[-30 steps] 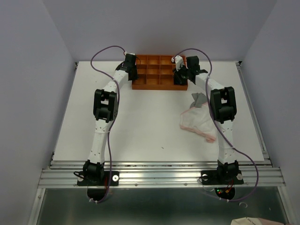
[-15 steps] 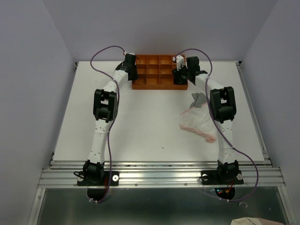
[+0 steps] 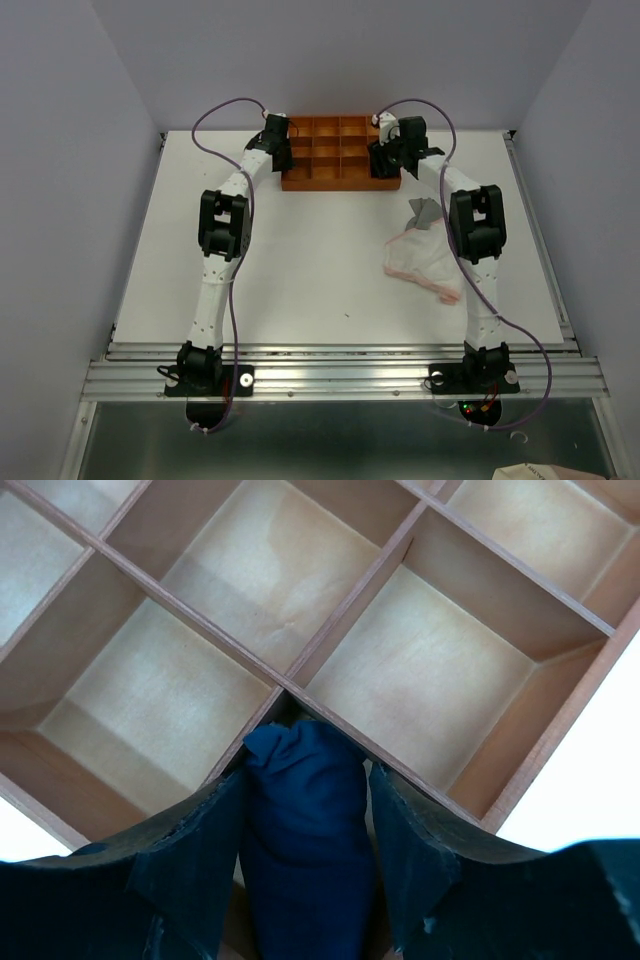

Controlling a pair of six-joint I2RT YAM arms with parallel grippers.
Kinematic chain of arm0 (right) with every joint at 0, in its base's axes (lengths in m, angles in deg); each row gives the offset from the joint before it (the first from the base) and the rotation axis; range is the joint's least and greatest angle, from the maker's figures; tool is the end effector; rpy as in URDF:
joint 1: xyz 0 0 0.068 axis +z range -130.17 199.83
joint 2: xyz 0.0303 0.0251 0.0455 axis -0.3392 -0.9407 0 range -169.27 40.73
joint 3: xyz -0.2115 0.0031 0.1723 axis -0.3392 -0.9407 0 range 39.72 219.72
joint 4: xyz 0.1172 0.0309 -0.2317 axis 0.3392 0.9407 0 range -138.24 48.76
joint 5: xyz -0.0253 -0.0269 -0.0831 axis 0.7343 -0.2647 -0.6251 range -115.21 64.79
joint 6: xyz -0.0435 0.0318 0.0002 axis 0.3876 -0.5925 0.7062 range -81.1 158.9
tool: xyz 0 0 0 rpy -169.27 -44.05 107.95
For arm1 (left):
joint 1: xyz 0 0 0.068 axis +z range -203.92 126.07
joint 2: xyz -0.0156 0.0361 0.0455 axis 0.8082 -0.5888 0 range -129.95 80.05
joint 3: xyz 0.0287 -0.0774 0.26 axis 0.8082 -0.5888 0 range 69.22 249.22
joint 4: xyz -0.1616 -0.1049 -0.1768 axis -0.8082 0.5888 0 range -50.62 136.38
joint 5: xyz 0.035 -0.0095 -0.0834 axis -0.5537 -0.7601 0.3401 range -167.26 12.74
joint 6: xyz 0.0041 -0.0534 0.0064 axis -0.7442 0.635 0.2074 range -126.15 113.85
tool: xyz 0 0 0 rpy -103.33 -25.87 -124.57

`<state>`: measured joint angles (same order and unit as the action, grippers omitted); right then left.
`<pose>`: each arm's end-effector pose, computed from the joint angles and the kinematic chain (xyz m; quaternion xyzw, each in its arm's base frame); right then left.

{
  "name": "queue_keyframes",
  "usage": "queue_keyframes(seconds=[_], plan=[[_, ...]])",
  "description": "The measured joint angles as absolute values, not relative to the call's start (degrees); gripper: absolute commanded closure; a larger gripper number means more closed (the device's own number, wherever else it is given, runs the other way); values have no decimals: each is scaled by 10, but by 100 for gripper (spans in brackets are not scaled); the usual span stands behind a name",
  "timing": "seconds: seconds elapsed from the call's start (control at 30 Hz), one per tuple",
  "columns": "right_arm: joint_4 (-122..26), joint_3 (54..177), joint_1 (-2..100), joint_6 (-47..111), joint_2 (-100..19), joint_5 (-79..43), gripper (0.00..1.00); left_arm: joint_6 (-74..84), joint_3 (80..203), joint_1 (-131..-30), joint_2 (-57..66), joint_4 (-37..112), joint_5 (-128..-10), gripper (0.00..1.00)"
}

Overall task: Roll the underwear
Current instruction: Place the rolled underwear into the container

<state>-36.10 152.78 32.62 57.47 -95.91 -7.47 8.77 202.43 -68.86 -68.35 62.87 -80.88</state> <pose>0.5321 0.1319 0.1886 -0.3054 0.8275 0.1143 0.4570 0.5635 -0.1479 0.1771 -0.0136 0.9009 -0.0839 0.4256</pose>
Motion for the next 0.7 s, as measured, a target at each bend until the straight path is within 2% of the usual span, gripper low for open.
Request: queue_keyframes(seconds=[0.23,0.63,0.67,0.7], plan=[[-360,1528,326,551,-940,-81,36,94,2024,-687,-684,630,-805,100],[-440,1528,327,551,-912,-93,37,94,2024,-687,-684,630,-804,100],[-441,1528,327,551,-912,-95,37,94,2024,-687,-684,630,-804,96],[-441,1528,327,551,-912,-98,37,94,2024,-687,-684,630,-804,83]])
